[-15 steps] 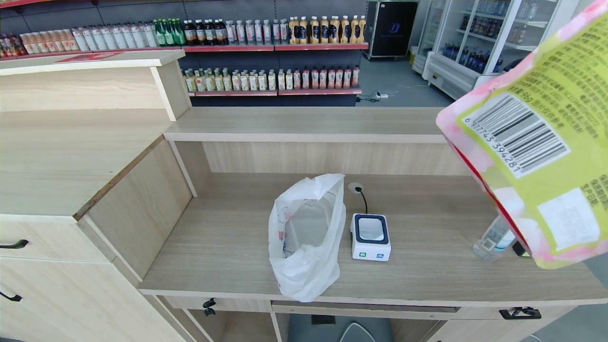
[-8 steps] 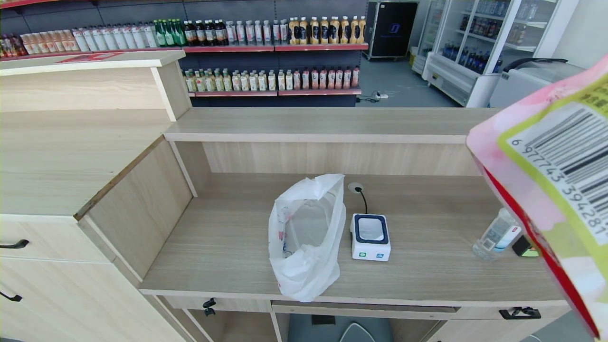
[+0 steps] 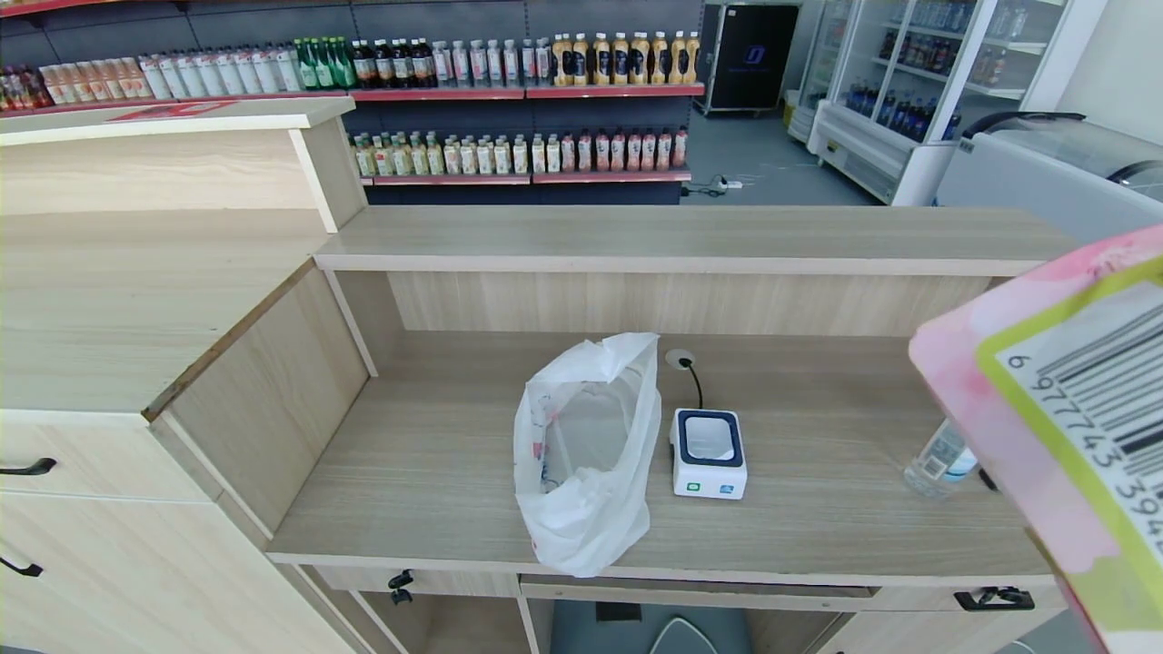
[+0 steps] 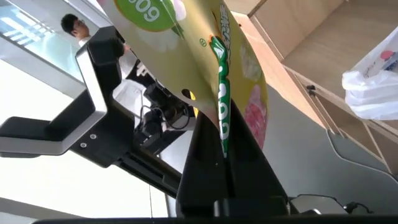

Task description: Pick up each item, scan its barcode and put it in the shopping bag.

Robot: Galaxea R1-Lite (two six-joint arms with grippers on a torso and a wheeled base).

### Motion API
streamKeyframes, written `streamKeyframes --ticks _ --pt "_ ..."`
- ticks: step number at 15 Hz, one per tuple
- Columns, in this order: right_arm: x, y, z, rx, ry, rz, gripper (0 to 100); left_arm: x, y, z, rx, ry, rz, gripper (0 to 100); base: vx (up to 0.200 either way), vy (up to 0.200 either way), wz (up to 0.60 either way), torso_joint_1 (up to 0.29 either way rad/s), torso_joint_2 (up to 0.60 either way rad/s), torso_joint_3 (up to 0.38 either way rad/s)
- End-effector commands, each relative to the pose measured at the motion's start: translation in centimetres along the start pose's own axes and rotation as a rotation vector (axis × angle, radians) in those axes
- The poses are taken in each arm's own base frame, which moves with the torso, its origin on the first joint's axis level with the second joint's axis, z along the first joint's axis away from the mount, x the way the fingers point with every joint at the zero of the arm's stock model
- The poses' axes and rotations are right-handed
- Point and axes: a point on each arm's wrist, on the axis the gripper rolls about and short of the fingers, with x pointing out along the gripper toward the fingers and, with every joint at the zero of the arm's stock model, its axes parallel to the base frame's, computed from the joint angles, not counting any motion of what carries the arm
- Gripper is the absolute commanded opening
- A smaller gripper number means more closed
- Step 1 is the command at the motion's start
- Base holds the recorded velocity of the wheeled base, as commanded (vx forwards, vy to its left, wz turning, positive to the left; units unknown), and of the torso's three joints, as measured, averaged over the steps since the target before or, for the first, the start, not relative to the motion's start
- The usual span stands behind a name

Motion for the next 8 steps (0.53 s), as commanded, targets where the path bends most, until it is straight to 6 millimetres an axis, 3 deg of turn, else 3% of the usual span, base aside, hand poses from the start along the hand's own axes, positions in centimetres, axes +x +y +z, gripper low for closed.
streamKeyframes --ticks 1,8 --pt "0.01 -0.12 0.05 0.004 0.0 0.0 0 0.01 0.0 0.0 0.0 0.001 0.0 100 0.0 0.0 0.0 0.0 0.0 0.0" --pt "0.08 -0.7 0.54 -0.015 0.0 0.004 0 0.01 0.0 0.0 0.0 0.001 0.0 100 0.0 0.0 0.0 0.0 0.0 0.0"
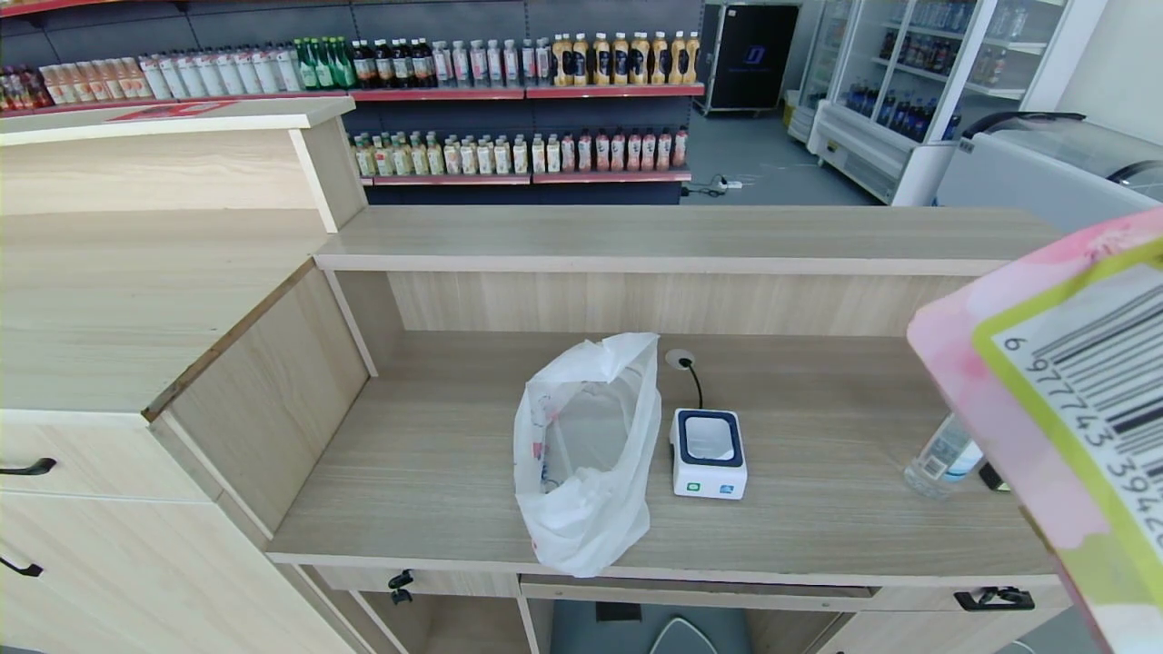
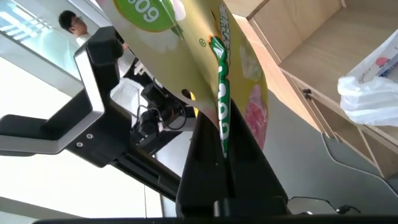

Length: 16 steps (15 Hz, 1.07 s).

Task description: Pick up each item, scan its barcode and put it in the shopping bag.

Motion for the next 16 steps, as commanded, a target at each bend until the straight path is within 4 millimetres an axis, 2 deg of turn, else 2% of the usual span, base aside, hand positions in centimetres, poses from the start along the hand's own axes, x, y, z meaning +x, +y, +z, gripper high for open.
streamKeyframes --ticks 1,3,7,9,10,11,14,16 --pt "0.1 -0.6 0.3 0.013 0.002 0.001 0 0.0 0.0 0.0 0.0 0.001 0.0 100 0.0 0.0 0.0 0.0 0.0 0.0" --pt "0.2 -1.9 0.8 -0.025 -0.009 -0.028 0 0.0 0.0 0.0 0.0 0.001 0.0 100 0.0 0.0 0.0 0.0 0.0 0.0" --pt "0.5 -7.8 1.0 -0.184 -0.062 -0.184 0 0.0 0.0 0.0 0.0 0.001 0.0 100 0.0 0.0 0.0 0.0 0.0 0.0" --pt "0.6 -9.1 0.7 -0.229 -0.092 -0.249 0 0.0 0.0 0.0 0.0 0.001 0.0 100 0.0 0.0 0.0 0.0 0.0 0.0" --pt "0.6 -11.1 0.3 -0.277 -0.156 -0.392 0 0.0 0.0 0.0 0.0 0.001 0.0 100 0.0 0.0 0.0 0.0 0.0 0.0" --pt "0.5 -12.2 0.1 -0.279 -0.186 -0.469 0 0.0 0.0 0.0 0.0 0.001 0.0 100 0.0 0.0 0.0 0.0 0.0 0.0" --pt "0.1 -14.5 -0.8 -0.278 -0.238 -0.73 0 0.0 0.0 0.0 0.0 0.001 0.0 100 0.0 0.0 0.0 0.0 0.0 0.0" --pt "-0.1 -15.1 -1.3 -0.335 -0.206 -0.806 0 0.0 0.0 0.0 0.0 0.001 0.0 100 0.0 0.0 0.0 0.0 0.0 0.0"
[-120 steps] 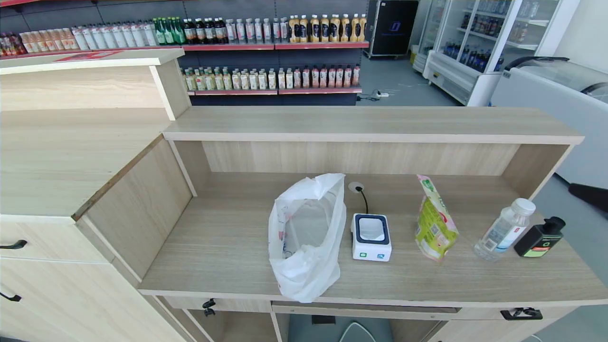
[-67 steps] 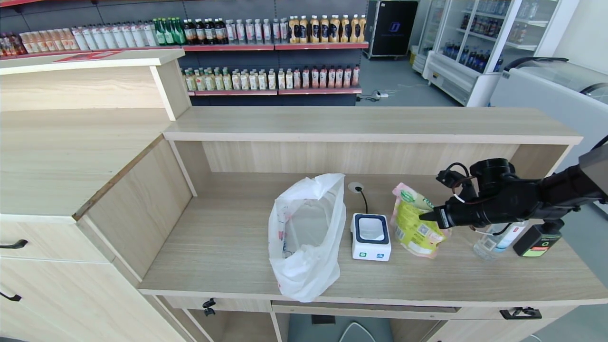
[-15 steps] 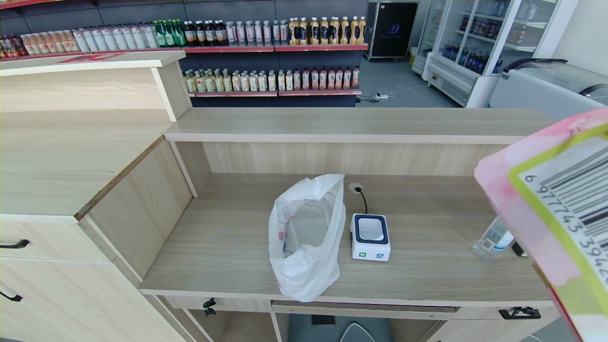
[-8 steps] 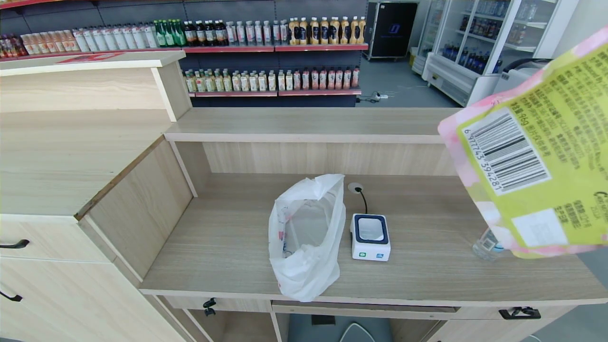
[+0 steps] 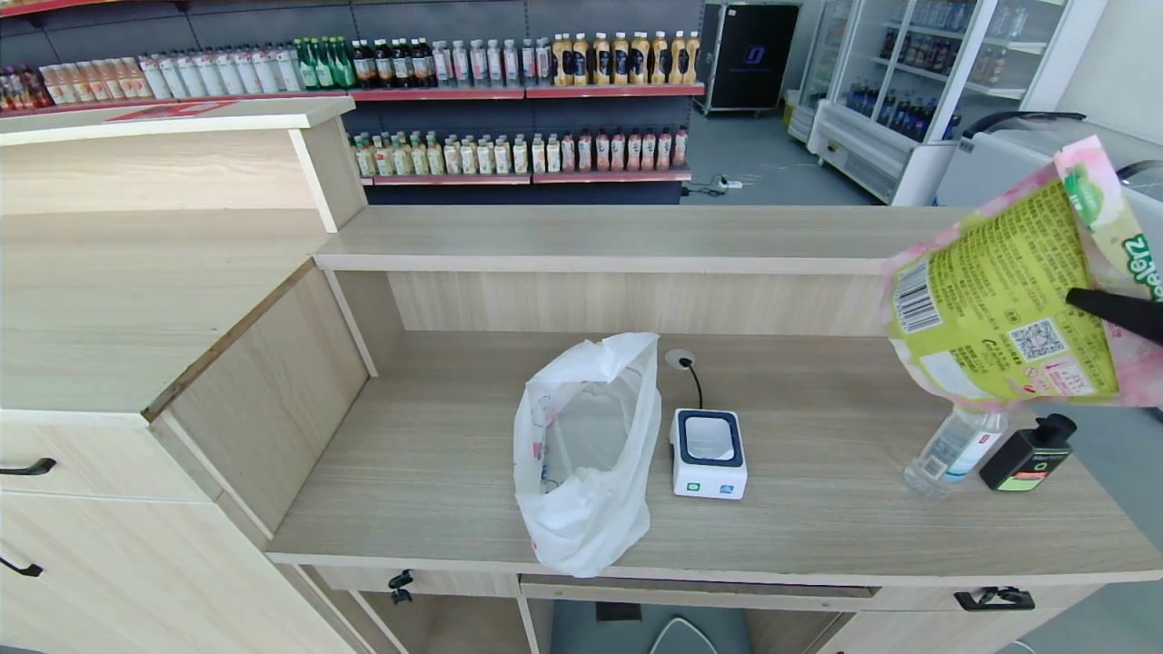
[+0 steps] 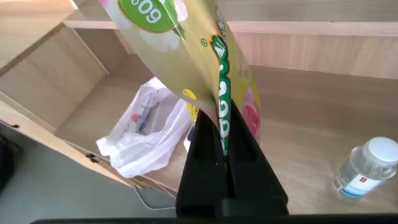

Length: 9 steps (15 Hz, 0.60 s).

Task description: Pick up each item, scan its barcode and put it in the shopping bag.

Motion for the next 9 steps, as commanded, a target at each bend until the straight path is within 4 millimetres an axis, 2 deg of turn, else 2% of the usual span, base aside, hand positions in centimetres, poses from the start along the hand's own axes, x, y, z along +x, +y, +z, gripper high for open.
streamKeyframes --ticks 1,5,9 --pt "0.5 -0.7 -1.2 -0.029 0.042 -0.041 0 0.0 0.0 0.0 0.0 0.001 0.0 100 0.0 0.0 0.0 0.0 0.0 0.0" --pt "0.0 -1.5 -1.9 -0.259 0.076 -0.108 0 0.0 0.0 0.0 0.0 0.001 0.0 100 0.0 0.0 0.0 0.0 0.0 0.0" --pt "-0.1 -2.0 -2.3 -0.366 0.11 -0.125 0 0.0 0.0 0.0 0.0 0.001 0.0 100 0.0 0.0 0.0 0.0 0.0 0.0"
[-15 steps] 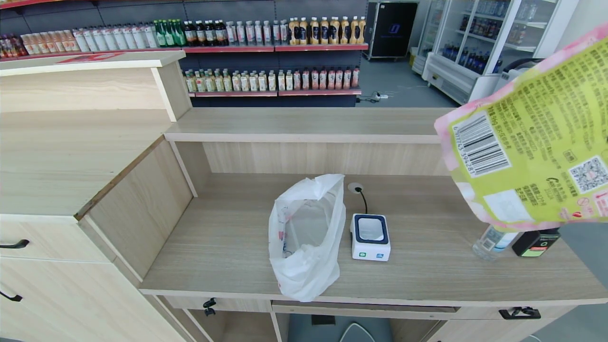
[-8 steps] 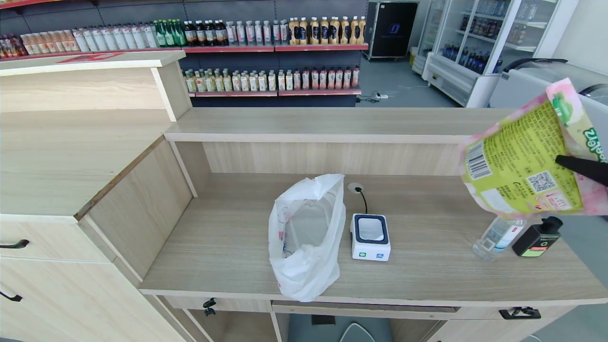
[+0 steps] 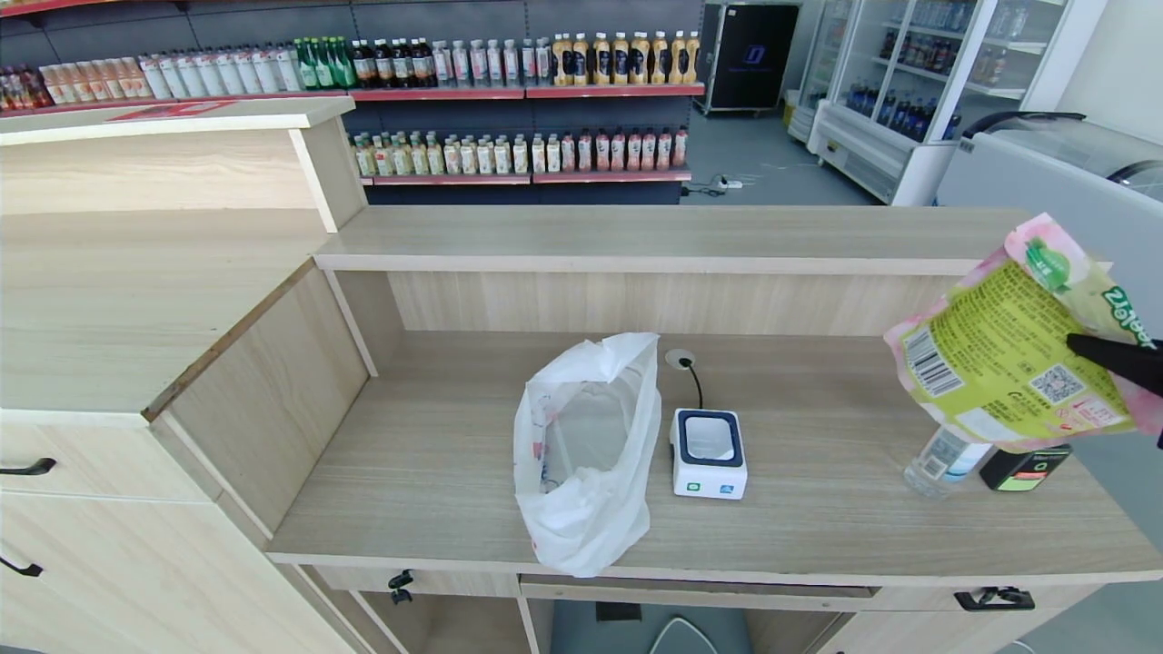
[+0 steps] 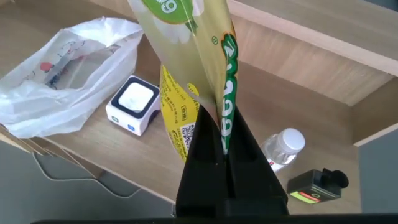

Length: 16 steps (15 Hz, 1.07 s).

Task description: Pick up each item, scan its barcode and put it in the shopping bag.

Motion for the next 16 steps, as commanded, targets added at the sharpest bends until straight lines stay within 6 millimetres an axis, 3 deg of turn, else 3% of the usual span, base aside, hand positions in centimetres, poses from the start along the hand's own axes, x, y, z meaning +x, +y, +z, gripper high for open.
streamKeyframes --ticks 1,9,14,16 --pt "0.1 -0.2 -0.2 -0.007 0.009 -0.006 0 0.0 0.0 0.0 0.0 0.001 0.0 100 0.0 0.0 0.0 0.0 0.0 0.0" --pt "-0.2 -1.5 -0.4 -0.224 0.06 -0.115 0 0.0 0.0 0.0 0.0 0.001 0.0 100 0.0 0.0 0.0 0.0 0.0 0.0" --pt "0.5 -1.8 -0.4 -0.249 0.062 -0.092 0 0.0 0.0 0.0 0.0 0.001 0.0 100 0.0 0.0 0.6 0.0 0.0 0.004" --pt "1.5 -2.5 -1.4 -0.33 0.101 -0.075 0 0.0 0.0 0.0 0.0 0.001 0.0 100 0.0 0.0 0.3 0.006 0.0 0.001"
